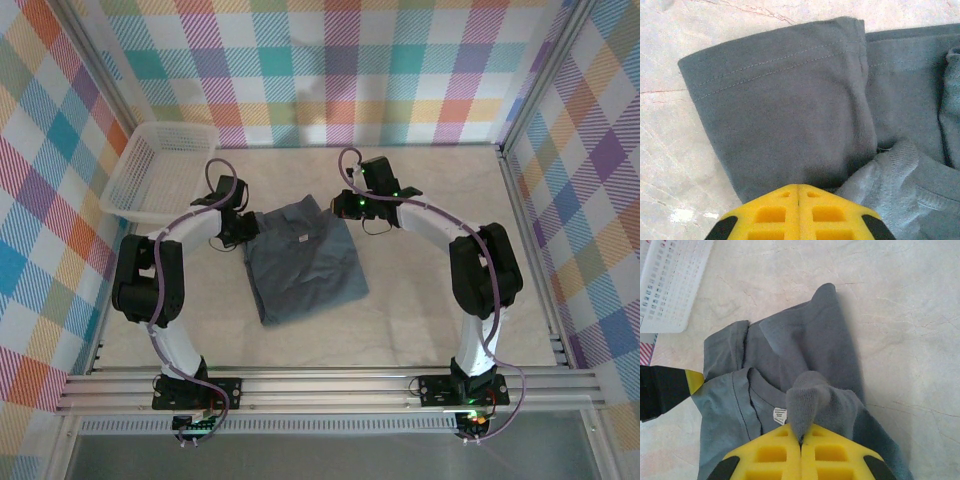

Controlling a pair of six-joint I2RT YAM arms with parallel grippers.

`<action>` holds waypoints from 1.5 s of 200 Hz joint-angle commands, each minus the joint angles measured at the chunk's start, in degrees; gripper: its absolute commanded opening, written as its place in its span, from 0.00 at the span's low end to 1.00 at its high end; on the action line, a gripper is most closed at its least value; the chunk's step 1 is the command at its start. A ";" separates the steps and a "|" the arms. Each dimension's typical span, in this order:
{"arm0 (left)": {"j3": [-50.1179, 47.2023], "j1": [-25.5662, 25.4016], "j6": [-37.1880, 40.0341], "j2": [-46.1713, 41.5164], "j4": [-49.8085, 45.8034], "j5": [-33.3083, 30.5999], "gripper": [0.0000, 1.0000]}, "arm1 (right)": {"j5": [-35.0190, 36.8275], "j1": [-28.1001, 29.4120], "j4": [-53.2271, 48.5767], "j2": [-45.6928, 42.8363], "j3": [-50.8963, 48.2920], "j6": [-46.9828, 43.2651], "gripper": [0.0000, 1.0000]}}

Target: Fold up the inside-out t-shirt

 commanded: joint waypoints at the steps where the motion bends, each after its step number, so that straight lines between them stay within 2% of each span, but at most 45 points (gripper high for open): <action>1: 1.76 0.59 0.35 -3.93 -3.84 -1.22 0.04 | -2.20 -0.26 0.04 0.17 2.85 0.11 0.03; 25: -0.26 1.04 -0.76 -11.06 -5.29 -5.03 0.00 | -1.51 -0.35 2.68 -1.34 2.47 0.13 0.02; 59: -4.44 2.99 -2.96 -18.14 -1.39 -9.64 0.00 | 0.15 -0.74 8.46 -1.14 2.45 0.27 0.03; 83: -4.39 4.84 -3.68 -14.63 2.59 -13.71 0.00 | 0.74 -1.39 14.46 3.46 4.41 0.99 0.04; 101: -3.80 6.47 -4.60 -9.45 6.60 -17.82 0.00 | 0.23 -1.84 15.40 10.14 10.15 1.03 0.05; 114: -1.92 8.12 -5.15 -5.10 8.34 -16.53 0.00 | -1.46 -1.84 13.50 16.03 16.49 1.16 0.09; 123: 0.19 8.90 -5.20 -2.29 8.10 -15.25 0.00 | -3.71 -1.84 9.72 20.71 22.21 1.24 0.16; 133: 2.06 9.37 -5.09 -0.14 8.07 -13.05 0.06 | -6.16 -1.84 3.99 24.91 28.83 1.22 0.22; 142: 3.14 9.47 -4.77 0.68 8.23 -10.50 0.16 | -6.93 -1.76 0.22 26.59 32.02 1.18 0.31; 154: 3.33 9.47 -4.57 0.36 8.73 -7.51 0.34 | -5.40 -1.59 1.13 25.15 29.94 0.90 0.47; 170: 1.61 9.51 -4.96 -1.89 10.03 -4.98 0.45 | -1.54 -1.70 0.97 21.70 26.20 -0.71 0.64; 192: -2.03 9.46 -7.75 -6.13 8.00 -1.52 0.48 | 2.07 -1.66 -4.70 17.81 22.53 -5.09 0.69; 214: -8.93 8.50 -10.98 -10.40 8.89 4.88 0.51 | 2.19 -1.42 -4.23 14.89 14.55 -6.29 0.70; 232: -12.59 6.51 -11.87 -11.51 7.67 6.96 0.51 | 1.67 -0.78 -2.22 14.12 8.97 -5.00 0.69; 252: -15.07 4.20 -12.44 -10.56 7.76 6.87 0.52 | -0.64 0.85 -1.77 15.36 6.88 -4.09 0.60; 264: -15.21 3.66 -12.54 -8.48 8.73 8.05 0.51 | -1.05 1.85 -1.63 15.67 6.02 -3.65 0.47; 276: -14.21 3.23 -12.23 -5.61 9.42 9.90 0.48 | -0.92 2.19 -0.11 14.29 3.18 -1.59 0.27; 286: -13.76 2.48 -11.87 -3.52 10.38 12.22 0.42 | 0.26 2.20 2.56 11.88 -1.46 1.38 0.12; 293: -14.16 1.67 -11.47 -2.81 10.72 13.78 0.36 | 1.82 2.35 4.38 9.33 -5.72 3.17 0.06; 300: -15.24 0.51 -10.94 -2.83 13.43 14.52 0.29 | 3.97 2.54 5.35 6.26 -10.31 5.02 0.05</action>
